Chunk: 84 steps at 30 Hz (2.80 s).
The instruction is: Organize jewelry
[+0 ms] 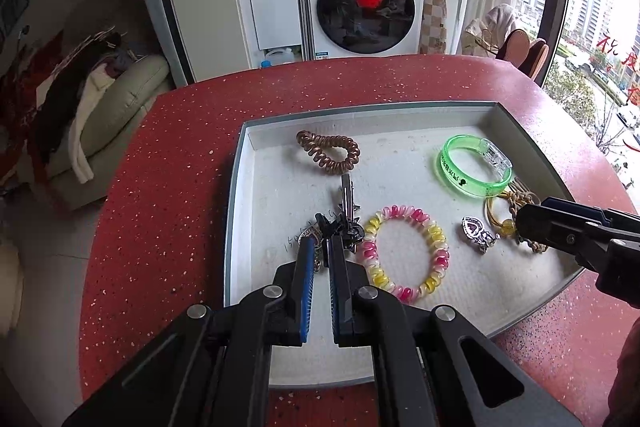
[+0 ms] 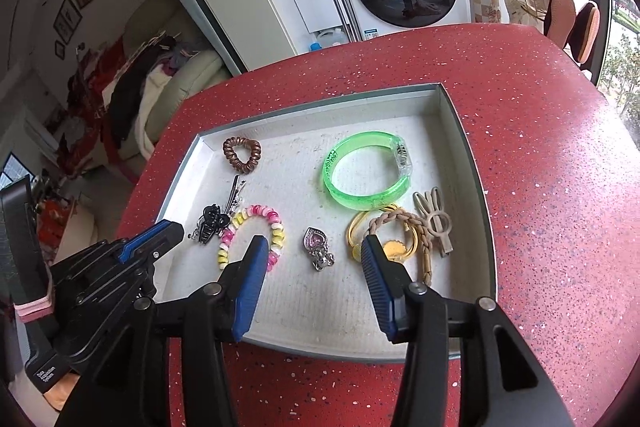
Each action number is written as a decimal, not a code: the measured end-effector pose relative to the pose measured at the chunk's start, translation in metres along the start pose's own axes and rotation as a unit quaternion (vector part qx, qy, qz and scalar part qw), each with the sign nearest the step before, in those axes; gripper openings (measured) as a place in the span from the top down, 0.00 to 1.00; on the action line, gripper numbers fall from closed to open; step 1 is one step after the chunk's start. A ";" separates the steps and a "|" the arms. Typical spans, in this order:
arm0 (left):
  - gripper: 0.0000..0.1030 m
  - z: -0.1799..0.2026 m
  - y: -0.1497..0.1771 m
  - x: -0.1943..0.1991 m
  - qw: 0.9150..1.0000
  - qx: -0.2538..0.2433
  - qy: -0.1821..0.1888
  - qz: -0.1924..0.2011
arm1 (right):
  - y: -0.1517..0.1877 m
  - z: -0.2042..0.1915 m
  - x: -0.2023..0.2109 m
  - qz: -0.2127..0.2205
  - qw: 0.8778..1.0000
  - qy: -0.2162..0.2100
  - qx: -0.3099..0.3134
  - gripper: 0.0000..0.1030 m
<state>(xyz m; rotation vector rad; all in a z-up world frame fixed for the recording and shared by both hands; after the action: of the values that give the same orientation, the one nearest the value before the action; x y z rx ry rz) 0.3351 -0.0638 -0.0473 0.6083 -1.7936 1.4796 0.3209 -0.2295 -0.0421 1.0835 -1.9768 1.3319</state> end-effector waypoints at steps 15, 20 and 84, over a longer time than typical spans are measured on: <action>0.75 -0.002 0.007 0.011 1.000 0.008 0.012 -0.007 | 0.005 0.006 0.016 -0.008 1.000 0.022 -0.002 0.49; 0.00 -0.005 0.011 0.016 1.000 0.011 0.003 -0.013 | 0.007 0.005 0.019 -0.013 1.000 0.028 0.000 0.48; 0.00 0.001 0.099 0.118 0.994 0.056 -0.059 0.077 | 0.096 -0.013 0.124 0.168 0.974 0.131 0.076 0.16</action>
<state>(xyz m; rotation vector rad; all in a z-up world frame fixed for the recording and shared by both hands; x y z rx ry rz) 0.1876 -0.0319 -0.0183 0.6373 -1.8928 1.6892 0.1723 -0.2391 0.0097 0.6094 -1.9385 1.7292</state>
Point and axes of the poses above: each gripper's, at about its wrist camera, not at the fingertips, and x roughly against the way its jaws point, z to its right, y to its underside, the point moved 6 cm from there along -x, roughly the way its jaws point, and after that the axes turned 4 degrees about -x, right-handed, at the moved point
